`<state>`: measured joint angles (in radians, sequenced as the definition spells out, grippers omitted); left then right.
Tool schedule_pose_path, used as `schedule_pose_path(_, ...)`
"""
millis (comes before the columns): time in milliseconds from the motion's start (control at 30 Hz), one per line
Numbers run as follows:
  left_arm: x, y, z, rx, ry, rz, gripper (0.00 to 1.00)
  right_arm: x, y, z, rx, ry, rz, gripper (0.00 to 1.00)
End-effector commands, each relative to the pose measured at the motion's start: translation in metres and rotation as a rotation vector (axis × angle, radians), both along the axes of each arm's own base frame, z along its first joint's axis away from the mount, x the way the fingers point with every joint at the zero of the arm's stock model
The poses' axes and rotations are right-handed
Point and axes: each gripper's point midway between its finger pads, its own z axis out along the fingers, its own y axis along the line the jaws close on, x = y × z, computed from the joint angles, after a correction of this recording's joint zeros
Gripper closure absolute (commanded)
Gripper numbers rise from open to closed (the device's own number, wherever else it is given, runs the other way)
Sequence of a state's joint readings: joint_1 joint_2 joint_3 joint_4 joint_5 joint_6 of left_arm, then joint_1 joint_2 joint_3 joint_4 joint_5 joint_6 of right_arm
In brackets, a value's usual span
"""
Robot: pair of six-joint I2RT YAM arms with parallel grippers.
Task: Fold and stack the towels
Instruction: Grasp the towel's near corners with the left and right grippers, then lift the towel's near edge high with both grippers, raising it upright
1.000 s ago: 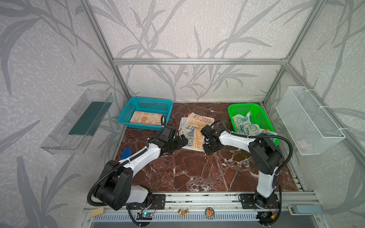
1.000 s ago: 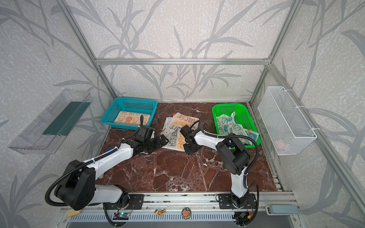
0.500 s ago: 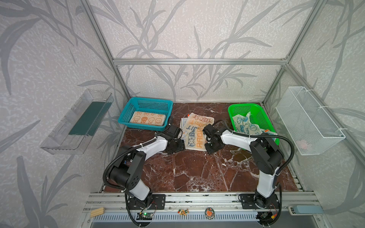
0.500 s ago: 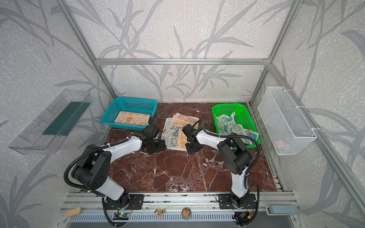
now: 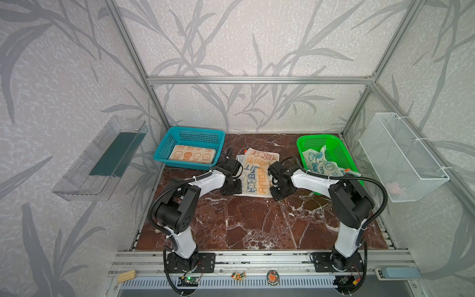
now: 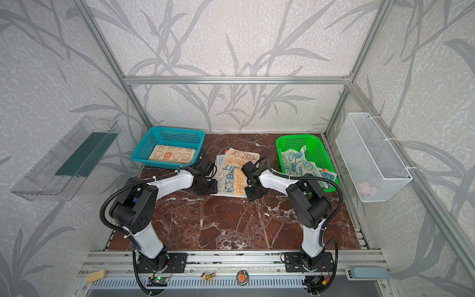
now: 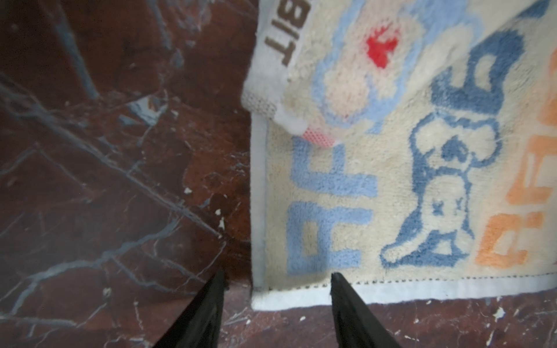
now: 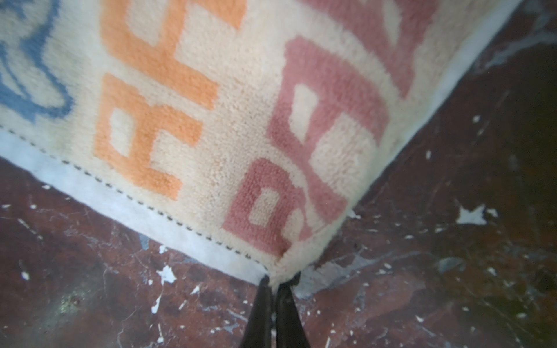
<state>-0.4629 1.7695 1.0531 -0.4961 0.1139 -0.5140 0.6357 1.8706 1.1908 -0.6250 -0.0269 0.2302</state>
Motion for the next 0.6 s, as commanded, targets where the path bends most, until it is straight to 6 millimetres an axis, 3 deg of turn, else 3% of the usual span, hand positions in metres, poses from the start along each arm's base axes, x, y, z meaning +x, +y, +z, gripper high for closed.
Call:
schedule_pose_path(0, -0.02, 0.006, -0.018, 0.085, 0.084, -0.046, 0.44, -0.009, -0.011, -0.003, -0.027, 0.026, 0.001, 1.0)
schedule_pose_path(233, -0.03, -0.001, -0.029, 0.183, 0.132, -0.13, 0.61, -0.008, -0.011, -0.003, -0.024, 0.027, 0.001, 1.0)
schedule_pose_path(433, -0.044, -0.004, -0.044, 0.254, 0.187, -0.191, 0.66, -0.01, -0.013, -0.003, -0.018, 0.025, -0.003, 1.0)
schedule_pose_path(567, -0.052, -0.013, -0.051, 0.258, 0.195, -0.218, 0.78, -0.009, -0.014, -0.003, -0.017, 0.026, -0.005, 1.0)
